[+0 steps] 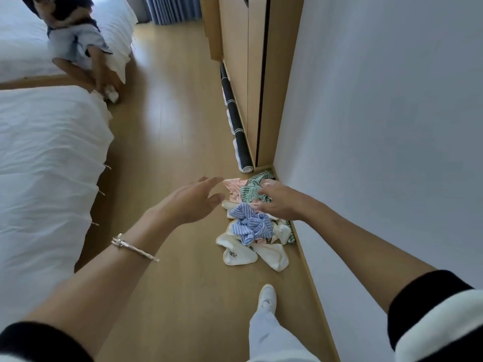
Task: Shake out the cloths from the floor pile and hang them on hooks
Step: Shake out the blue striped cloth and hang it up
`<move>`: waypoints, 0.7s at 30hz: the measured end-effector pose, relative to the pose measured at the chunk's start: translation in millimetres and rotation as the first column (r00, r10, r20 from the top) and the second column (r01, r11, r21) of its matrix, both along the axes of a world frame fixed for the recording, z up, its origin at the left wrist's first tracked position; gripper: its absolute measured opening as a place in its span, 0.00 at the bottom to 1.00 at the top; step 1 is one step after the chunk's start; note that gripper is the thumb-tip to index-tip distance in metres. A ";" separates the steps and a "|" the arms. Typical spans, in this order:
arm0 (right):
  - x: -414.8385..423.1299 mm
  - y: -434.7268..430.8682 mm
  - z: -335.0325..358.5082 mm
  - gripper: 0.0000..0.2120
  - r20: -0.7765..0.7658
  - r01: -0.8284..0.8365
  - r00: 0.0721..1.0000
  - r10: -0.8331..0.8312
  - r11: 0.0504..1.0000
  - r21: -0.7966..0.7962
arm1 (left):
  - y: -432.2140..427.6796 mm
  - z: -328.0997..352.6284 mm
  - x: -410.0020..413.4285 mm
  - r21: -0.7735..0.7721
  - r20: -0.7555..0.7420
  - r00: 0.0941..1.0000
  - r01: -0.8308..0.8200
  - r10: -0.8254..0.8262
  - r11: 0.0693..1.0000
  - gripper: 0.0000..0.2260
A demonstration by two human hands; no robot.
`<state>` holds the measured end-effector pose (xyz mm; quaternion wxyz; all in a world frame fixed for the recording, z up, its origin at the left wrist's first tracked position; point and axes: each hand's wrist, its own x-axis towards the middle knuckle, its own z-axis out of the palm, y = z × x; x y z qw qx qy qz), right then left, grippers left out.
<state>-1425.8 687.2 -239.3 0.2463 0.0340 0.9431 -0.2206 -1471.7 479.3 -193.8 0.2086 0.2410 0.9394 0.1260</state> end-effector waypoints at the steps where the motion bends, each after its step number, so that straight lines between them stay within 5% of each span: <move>1: -16.7 8.7 -10.7 0.25 0.031 -0.014 0.999 0.014 1.000 -0.007 | 10.4 -8.8 -15.1 -0.005 0.019 1.000 -0.010 0.010 1.000 0.22; 9: -111.7 53.6 -124.4 0.23 0.237 -0.058 0.969 0.070 0.997 -0.056 | 58.1 -111.8 -111.7 -0.039 0.190 0.980 -0.058 0.065 0.998 0.22; 21: -164.6 58.9 -366.3 0.15 0.459 0.192 0.879 -0.130 0.977 -0.091 | 55.8 -365.7 -186.7 -0.109 0.357 0.934 0.032 0.009 0.994 0.21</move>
